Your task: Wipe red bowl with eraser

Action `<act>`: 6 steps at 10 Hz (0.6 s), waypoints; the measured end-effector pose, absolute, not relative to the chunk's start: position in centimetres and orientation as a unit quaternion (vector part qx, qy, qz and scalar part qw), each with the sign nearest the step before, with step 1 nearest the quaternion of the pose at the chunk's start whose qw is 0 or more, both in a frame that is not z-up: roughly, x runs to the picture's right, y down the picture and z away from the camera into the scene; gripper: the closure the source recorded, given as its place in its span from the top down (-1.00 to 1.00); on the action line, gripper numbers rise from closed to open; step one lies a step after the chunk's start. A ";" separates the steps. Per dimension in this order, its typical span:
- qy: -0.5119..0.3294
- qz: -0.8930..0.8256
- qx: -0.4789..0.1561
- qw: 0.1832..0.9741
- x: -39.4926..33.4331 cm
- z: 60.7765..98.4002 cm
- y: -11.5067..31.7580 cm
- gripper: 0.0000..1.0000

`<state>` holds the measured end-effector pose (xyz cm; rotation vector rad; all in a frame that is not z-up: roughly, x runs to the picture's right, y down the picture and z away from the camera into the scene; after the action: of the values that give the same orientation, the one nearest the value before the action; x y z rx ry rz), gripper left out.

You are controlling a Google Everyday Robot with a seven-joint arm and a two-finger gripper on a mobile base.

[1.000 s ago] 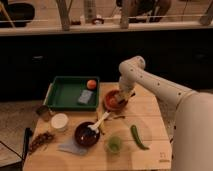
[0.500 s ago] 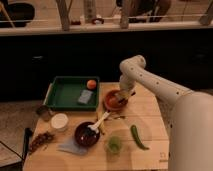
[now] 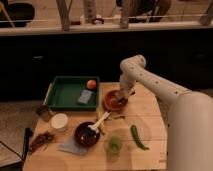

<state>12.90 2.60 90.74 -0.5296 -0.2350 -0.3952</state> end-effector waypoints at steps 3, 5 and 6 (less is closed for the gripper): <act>-0.132 -0.187 -0.271 0.935 12.7 91.5 2.4 -1.00; -0.139 -0.194 -0.274 0.932 11.9 91.8 2.0 -1.00; -0.144 -0.204 -0.274 0.929 11.0 91.8 1.8 -1.00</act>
<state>11.04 1.78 91.81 -0.5610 -0.2947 -0.4181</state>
